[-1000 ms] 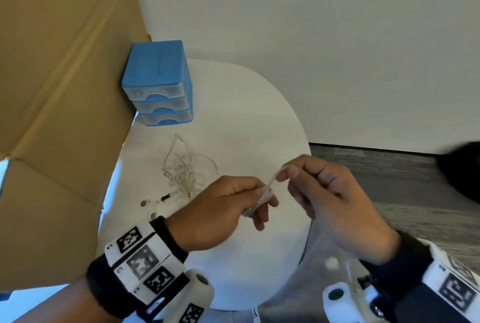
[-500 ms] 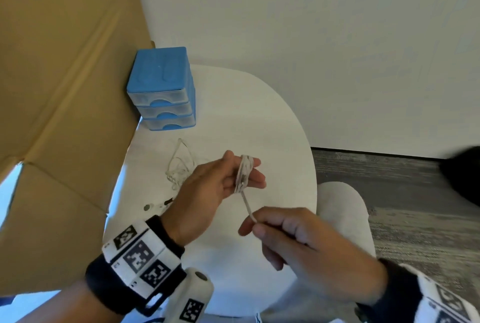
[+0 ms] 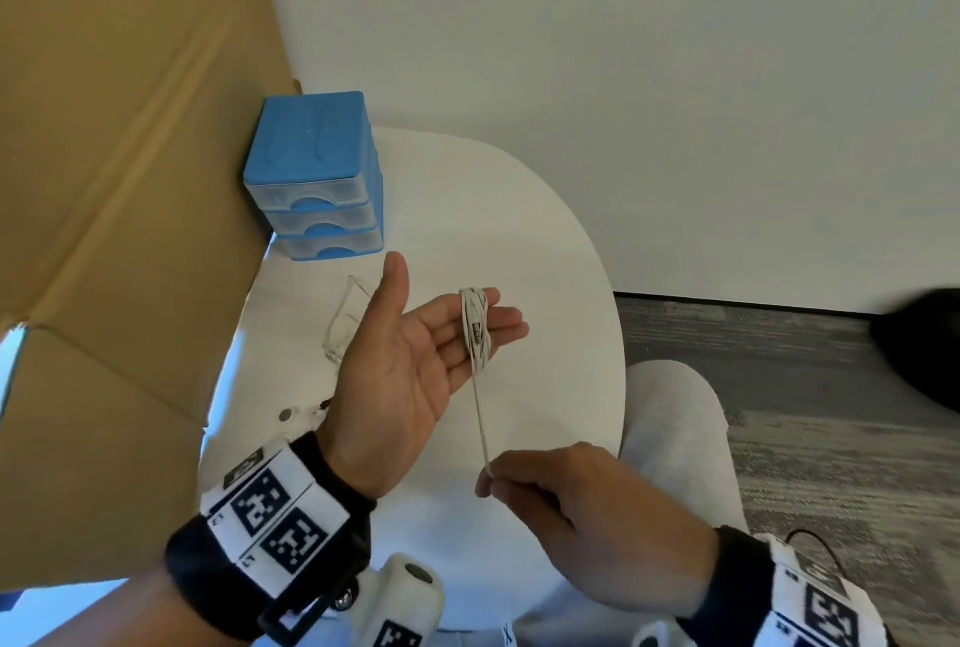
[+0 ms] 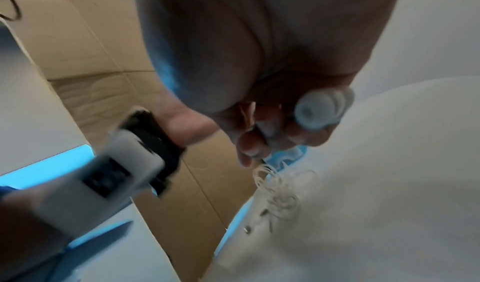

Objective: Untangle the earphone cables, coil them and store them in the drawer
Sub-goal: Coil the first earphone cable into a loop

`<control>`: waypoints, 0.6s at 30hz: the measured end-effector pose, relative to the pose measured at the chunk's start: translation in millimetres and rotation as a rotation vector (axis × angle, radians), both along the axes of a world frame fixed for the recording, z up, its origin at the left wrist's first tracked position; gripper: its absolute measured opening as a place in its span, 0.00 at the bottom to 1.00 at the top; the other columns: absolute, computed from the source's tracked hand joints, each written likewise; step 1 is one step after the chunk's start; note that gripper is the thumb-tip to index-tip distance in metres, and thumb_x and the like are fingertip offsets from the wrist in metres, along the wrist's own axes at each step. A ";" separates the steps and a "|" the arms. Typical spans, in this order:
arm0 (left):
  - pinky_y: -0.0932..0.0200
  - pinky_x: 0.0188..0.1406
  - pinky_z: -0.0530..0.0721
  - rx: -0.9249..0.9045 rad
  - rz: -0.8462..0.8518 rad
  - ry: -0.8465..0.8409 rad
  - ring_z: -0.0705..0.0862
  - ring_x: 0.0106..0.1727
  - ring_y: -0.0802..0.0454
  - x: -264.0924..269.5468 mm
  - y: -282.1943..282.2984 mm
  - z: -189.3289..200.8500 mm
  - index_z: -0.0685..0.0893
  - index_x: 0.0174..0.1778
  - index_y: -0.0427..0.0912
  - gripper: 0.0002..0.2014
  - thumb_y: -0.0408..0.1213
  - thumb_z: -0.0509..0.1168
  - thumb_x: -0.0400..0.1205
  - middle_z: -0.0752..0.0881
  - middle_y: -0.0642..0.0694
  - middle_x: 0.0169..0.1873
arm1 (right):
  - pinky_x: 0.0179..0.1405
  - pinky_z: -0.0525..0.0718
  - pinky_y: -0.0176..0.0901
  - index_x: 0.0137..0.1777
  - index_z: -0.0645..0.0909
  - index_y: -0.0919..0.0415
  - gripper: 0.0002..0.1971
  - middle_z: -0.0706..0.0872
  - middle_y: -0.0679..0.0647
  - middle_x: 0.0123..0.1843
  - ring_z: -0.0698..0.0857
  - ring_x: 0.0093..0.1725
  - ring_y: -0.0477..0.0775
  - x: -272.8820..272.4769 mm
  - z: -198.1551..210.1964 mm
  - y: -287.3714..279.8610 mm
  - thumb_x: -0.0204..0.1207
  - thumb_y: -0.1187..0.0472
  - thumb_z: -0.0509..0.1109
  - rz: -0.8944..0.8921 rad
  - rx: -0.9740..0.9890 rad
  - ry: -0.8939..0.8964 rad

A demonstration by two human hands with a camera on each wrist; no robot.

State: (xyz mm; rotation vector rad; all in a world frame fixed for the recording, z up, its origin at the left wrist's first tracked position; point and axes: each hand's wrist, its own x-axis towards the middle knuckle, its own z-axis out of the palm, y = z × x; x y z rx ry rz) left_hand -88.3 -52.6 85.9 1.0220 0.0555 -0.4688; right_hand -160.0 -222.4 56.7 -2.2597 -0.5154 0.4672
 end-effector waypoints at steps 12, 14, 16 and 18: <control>0.63 0.32 0.78 0.379 -0.339 -0.161 0.74 0.25 0.50 -11.8 -8.8 -3.3 0.85 0.33 0.39 0.24 0.55 0.56 0.79 0.80 0.44 0.25 | 0.37 0.78 0.34 0.46 0.89 0.54 0.07 0.86 0.40 0.32 0.81 0.33 0.42 33.5 20.9 -34.1 0.81 0.60 0.69 -0.415 0.415 -0.195; 0.64 0.30 0.77 0.296 -0.300 -0.122 0.68 0.24 0.51 -11.4 -7.6 2.9 0.83 0.28 0.40 0.16 0.46 0.62 0.77 0.76 0.45 0.23 | 0.38 0.82 0.40 0.44 0.88 0.54 0.07 0.87 0.47 0.32 0.84 0.34 0.47 33.6 14.2 -30.9 0.80 0.58 0.70 -0.443 0.451 -0.159; 0.62 0.32 0.78 0.215 -0.285 -0.107 0.66 0.23 0.53 -11.2 -6.3 5.0 0.78 0.27 0.39 0.14 0.41 0.65 0.78 0.72 0.44 0.24 | 0.42 0.85 0.47 0.42 0.88 0.54 0.07 0.89 0.50 0.36 0.87 0.39 0.52 31.2 9.2 -25.1 0.81 0.56 0.70 -0.444 0.437 -0.164; 0.61 0.31 0.77 0.167 -0.244 -0.068 0.64 0.20 0.56 -10.4 -6.6 4.0 0.75 0.27 0.39 0.14 0.39 0.65 0.77 0.71 0.43 0.25 | 0.44 0.85 0.49 0.42 0.88 0.52 0.07 0.89 0.47 0.39 0.87 0.42 0.52 27.5 5.2 -18.8 0.81 0.55 0.71 -0.444 0.409 -0.184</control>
